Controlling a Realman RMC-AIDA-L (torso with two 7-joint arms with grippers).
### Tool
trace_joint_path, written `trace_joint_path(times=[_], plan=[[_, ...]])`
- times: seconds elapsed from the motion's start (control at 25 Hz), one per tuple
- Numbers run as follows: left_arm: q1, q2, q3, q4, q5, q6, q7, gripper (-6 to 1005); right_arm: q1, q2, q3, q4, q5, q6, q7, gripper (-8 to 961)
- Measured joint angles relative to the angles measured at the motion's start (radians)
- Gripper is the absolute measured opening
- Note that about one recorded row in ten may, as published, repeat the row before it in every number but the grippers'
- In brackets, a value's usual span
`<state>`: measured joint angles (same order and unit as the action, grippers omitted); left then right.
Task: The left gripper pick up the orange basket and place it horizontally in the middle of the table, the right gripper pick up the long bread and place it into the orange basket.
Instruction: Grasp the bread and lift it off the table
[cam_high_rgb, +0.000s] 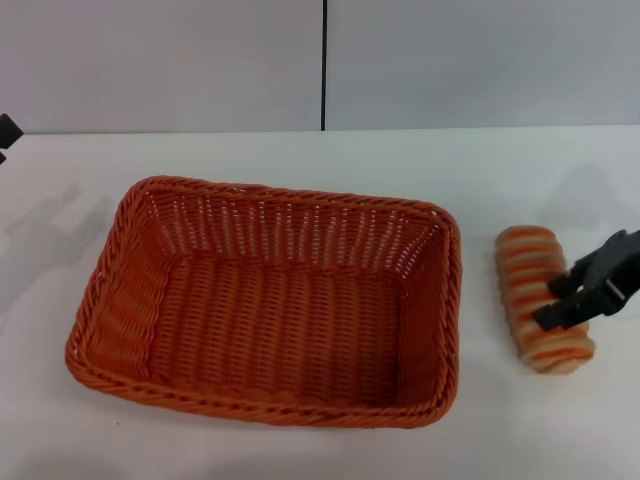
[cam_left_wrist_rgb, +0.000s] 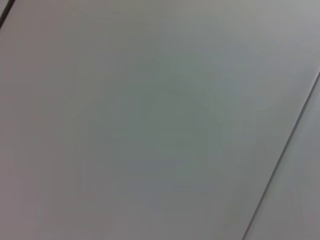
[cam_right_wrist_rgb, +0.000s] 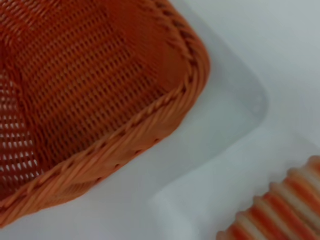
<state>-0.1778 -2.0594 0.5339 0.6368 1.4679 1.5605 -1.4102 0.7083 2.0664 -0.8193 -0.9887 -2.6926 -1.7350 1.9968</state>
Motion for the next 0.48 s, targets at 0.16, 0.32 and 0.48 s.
trace_joint_path(times=[0.16,0.32,0.48], plan=[[-0.007,0.001,0.000,0.000,0.000,0.000,0.000,551,0.013,-0.002,-0.004,0.058,-0.002,0.017,-0.012,463],[-0.009,0.001,-0.001,0.000,0.000,0.000,0.000,550,0.013,-0.001,-0.037,0.070,-0.006,0.029,-0.012,455],[-0.009,0.001,-0.002,0.000,0.000,0.000,0.000,549,0.008,0.000,-0.052,0.071,-0.007,0.035,-0.009,437]])
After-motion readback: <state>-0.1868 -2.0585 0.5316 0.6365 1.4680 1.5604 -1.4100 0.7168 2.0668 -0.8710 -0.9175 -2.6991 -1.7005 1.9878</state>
